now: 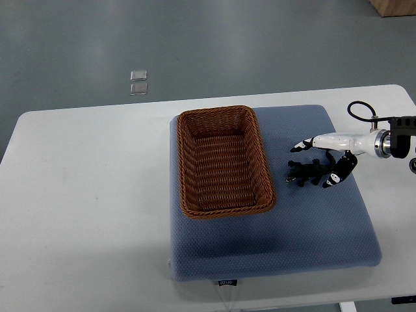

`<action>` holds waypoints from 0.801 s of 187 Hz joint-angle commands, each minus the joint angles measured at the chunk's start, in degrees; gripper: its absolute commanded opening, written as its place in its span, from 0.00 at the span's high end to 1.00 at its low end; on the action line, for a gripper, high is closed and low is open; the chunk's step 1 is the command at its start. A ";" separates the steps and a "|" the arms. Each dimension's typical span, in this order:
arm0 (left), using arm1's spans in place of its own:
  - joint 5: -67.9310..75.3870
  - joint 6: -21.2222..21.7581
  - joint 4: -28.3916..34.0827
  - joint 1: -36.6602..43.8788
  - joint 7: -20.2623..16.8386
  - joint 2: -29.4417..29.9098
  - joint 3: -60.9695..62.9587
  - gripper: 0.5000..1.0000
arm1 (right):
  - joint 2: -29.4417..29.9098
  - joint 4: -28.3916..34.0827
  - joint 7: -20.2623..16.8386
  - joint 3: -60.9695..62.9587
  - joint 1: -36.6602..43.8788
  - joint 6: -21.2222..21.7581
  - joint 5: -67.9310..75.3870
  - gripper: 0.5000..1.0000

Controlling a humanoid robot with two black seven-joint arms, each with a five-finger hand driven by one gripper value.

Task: Place crocodile in brown basket with right hand
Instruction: 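Close the right hand fingers around the crocodile's body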

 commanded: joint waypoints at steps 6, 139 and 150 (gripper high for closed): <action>0.00 0.00 0.00 0.00 -0.06 0.00 0.00 0.00 | 0.41 -0.68 -0.03 -1.47 0.02 -1.37 -0.68 0.19; 0.00 0.00 0.00 0.00 -0.06 0.00 0.09 0.00 | 0.85 -1.47 0.05 -3.40 0.29 -3.04 -3.22 0.64; 0.00 0.00 0.00 0.00 0.03 0.00 0.09 0.00 | 1.28 -1.47 -0.03 -3.40 0.29 -3.22 -3.84 0.73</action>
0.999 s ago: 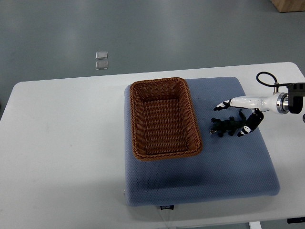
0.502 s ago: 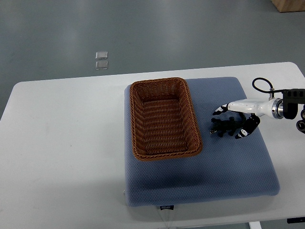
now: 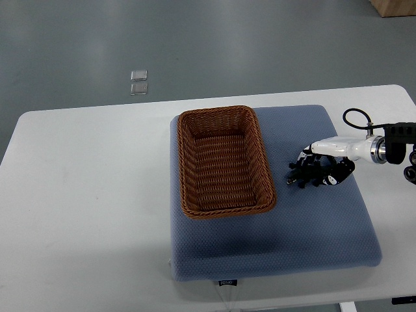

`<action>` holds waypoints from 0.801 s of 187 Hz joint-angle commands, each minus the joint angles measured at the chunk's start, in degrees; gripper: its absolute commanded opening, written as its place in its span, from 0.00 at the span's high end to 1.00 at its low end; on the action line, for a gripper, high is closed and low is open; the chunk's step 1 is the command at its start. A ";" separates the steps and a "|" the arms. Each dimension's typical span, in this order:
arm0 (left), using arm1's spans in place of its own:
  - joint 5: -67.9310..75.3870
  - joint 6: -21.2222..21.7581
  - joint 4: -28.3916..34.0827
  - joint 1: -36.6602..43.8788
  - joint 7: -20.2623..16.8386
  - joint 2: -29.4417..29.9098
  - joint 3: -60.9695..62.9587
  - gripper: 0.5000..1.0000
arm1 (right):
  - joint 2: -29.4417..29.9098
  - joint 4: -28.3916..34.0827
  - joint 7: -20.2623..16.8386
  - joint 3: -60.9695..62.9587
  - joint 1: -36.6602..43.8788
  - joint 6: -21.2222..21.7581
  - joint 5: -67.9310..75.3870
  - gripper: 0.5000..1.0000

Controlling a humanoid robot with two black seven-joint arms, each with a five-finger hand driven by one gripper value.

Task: Place crocodile in brown basket with right hand
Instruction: 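Close the right hand fingers around the crocodile's body, then lift the crocodile and carry it over the wicker basket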

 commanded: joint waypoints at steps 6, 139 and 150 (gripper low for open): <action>0.00 0.00 0.09 0.09 0.03 0.00 0.04 0.00 | 0.44 0.00 0.06 -0.09 -0.02 -0.14 -0.89 0.78; 0.00 0.00 0.09 0.00 0.03 0.00 0.04 0.00 | -0.71 -1.14 -0.03 0.18 3.85 0.30 -0.45 0.99; 0.00 0.00 0.09 0.00 -0.05 0.00 0.04 0.00 | -0.88 -2.46 -0.03 0.62 4.55 0.30 -0.36 0.99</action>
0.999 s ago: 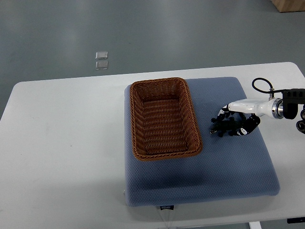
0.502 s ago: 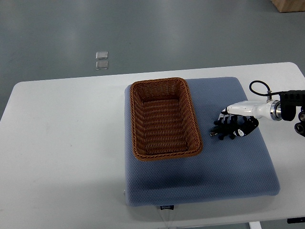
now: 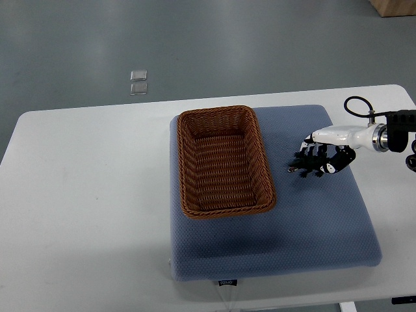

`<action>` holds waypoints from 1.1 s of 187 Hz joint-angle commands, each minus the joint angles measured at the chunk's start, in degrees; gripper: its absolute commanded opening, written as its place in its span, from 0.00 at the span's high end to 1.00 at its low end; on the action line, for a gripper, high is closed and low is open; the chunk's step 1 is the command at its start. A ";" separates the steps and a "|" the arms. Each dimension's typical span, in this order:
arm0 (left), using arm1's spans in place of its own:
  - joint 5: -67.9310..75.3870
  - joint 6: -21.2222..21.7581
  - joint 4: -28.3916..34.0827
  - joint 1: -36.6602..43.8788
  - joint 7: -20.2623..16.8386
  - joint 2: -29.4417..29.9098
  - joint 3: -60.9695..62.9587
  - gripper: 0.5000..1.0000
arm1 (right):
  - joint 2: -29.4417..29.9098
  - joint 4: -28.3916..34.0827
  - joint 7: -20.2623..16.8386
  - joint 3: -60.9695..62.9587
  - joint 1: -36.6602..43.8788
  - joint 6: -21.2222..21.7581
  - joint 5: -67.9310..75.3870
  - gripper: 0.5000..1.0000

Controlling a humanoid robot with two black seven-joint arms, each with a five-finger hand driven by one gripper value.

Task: Place crocodile in brown basket with right hand
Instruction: 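Lift the crocodile and carry it over the wicker basket, then lower the crocodile into the basket and open the right hand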

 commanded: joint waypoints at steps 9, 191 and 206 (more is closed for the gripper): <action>0.00 0.00 0.00 0.00 -0.05 0.00 -0.06 0.00 | -0.52 -2.20 -0.06 0.48 1.70 0.16 0.18 0.99; 0.00 0.00 0.00 0.00 -0.05 0.00 0.03 0.00 | 22.59 -6.94 -1.29 -0.05 13.21 -0.10 2.90 0.97; 0.00 0.00 0.00 0.00 0.03 0.00 0.03 0.00 | 23.21 -7.65 -1.29 -0.05 12.07 -0.28 2.81 0.97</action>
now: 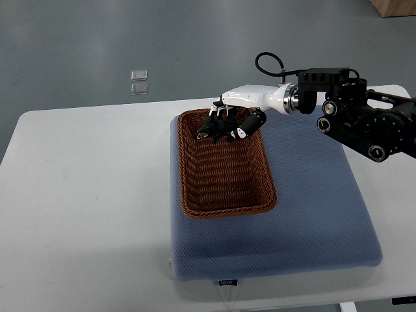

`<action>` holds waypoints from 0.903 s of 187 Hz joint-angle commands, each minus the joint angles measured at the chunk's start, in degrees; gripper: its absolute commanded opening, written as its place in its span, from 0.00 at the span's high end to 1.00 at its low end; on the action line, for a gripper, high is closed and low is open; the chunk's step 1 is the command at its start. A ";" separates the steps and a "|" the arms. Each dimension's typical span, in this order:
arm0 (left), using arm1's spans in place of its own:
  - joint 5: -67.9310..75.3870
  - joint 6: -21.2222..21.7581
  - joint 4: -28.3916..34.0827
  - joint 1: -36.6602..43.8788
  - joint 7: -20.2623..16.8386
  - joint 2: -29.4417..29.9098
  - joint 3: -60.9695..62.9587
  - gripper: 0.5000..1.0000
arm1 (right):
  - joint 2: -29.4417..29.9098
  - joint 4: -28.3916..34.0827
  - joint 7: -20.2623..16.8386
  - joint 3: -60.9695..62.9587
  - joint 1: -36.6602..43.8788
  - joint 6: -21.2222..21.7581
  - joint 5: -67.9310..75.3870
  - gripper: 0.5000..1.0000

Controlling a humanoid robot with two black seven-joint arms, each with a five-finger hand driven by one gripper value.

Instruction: Place crocodile in brown basket with right hand

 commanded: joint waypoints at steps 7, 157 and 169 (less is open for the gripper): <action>0.00 0.00 0.00 -0.05 0.04 0.00 -0.01 0.00 | 1.50 -1.15 -0.09 -0.08 -1.86 -0.19 -0.30 0.96; 0.00 0.00 0.00 -0.05 -0.05 0.00 -0.01 0.00 | 2.82 -1.50 -1.58 0.10 -4.85 -0.27 0.41 0.35; 0.00 0.00 0.00 0.04 -0.05 0.00 -0.01 0.00 | 2.64 -1.50 -1.58 0.71 -4.77 -0.27 0.49 0.31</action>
